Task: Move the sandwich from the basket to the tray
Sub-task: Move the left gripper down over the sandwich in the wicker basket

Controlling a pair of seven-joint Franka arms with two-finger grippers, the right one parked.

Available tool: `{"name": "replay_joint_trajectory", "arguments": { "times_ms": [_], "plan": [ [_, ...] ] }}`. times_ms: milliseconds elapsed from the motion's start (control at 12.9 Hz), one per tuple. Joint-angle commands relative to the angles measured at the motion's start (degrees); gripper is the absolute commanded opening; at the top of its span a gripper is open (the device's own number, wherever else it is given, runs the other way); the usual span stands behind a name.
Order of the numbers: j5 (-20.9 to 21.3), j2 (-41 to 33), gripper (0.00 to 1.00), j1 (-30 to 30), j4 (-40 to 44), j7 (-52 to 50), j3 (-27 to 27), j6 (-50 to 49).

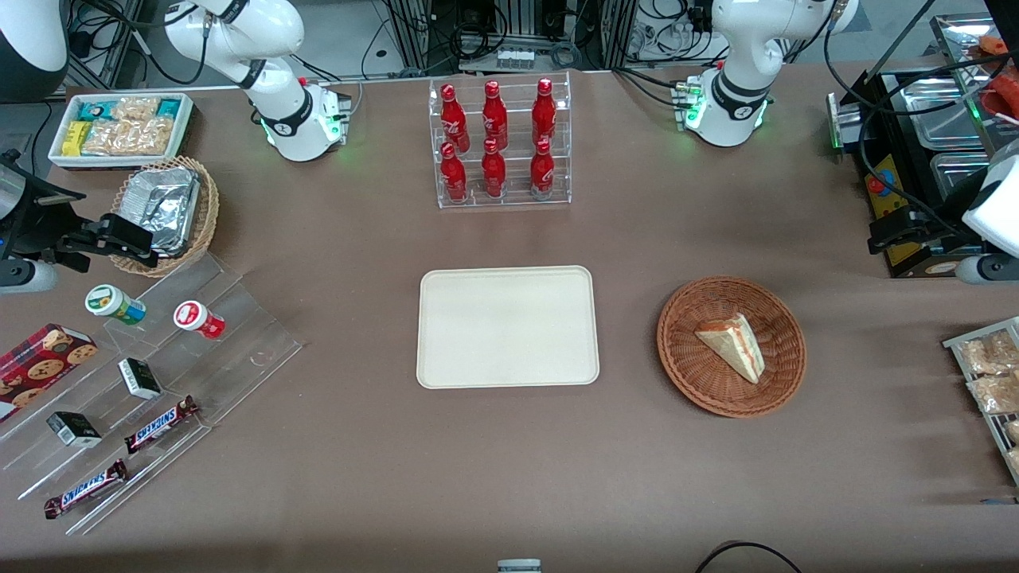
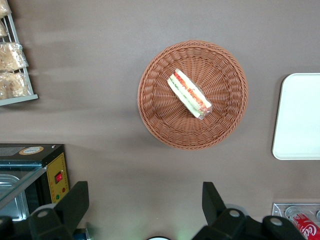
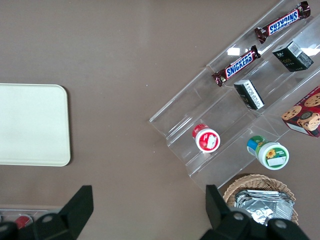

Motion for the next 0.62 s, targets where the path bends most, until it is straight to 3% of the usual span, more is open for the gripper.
{"name": "replay_joint_trajectory", "arguments": {
  "times_ms": [0, 543],
  "plan": [
    [-0.5, 0.6, 1.0, -0.5, 1.0, -1.3, 0.2, 0.1],
    [0.7, 7.8, 1.0, -1.2, -3.2, -9.6, 0.2, 8.5]
  ]
}}
